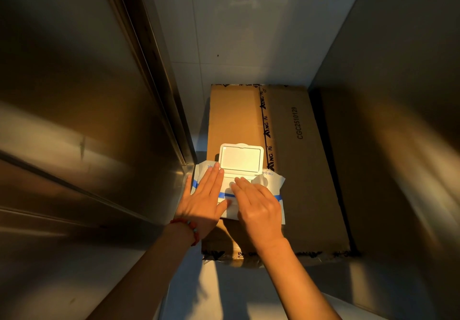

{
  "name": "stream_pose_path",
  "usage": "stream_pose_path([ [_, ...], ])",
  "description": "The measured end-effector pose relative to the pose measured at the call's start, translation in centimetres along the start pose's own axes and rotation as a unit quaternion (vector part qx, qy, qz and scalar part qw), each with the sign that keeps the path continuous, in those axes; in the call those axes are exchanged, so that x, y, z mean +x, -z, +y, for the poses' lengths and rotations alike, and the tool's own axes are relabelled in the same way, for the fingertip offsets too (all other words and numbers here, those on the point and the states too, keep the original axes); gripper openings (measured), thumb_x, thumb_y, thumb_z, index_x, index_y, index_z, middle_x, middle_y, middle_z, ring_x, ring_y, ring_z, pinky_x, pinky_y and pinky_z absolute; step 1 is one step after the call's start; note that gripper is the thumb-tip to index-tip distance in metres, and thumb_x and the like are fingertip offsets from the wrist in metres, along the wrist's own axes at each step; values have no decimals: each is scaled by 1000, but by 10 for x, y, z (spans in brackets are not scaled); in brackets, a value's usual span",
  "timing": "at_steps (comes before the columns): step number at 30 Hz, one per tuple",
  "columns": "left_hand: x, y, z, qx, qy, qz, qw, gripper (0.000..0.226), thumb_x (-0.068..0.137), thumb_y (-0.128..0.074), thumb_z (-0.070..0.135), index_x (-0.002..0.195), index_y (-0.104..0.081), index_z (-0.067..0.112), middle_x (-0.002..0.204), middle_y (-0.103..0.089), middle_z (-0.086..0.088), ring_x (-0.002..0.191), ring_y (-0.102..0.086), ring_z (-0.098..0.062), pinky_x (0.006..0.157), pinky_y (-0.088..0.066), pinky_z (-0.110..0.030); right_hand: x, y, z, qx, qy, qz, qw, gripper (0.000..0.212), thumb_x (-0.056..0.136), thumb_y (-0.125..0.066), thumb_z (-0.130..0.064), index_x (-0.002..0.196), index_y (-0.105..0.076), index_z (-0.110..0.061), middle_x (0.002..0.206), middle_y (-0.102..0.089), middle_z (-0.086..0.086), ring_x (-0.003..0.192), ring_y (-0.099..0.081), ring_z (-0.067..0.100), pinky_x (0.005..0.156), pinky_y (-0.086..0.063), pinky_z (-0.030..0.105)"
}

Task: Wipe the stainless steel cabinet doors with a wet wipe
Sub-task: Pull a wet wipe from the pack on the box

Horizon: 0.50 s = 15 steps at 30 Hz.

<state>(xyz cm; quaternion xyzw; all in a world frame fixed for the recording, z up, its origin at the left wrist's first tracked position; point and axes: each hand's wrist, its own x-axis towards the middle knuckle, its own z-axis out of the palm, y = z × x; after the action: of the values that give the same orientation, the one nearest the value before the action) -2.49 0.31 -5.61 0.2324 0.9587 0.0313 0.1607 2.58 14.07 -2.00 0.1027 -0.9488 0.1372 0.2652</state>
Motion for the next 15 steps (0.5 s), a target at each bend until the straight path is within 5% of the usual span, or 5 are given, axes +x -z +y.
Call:
stream_pose_path([
  [15, -1, 5, 3, 14, 11, -30, 999, 67, 97, -13, 51, 138, 29, 20, 147, 32, 3, 138, 25, -14, 106, 17, -41, -6, 14, -3, 21, 16, 23, 999, 46, 43, -95, -21, 81, -76, -5, 86, -74, 10, 79, -72, 20, 69, -57, 30],
])
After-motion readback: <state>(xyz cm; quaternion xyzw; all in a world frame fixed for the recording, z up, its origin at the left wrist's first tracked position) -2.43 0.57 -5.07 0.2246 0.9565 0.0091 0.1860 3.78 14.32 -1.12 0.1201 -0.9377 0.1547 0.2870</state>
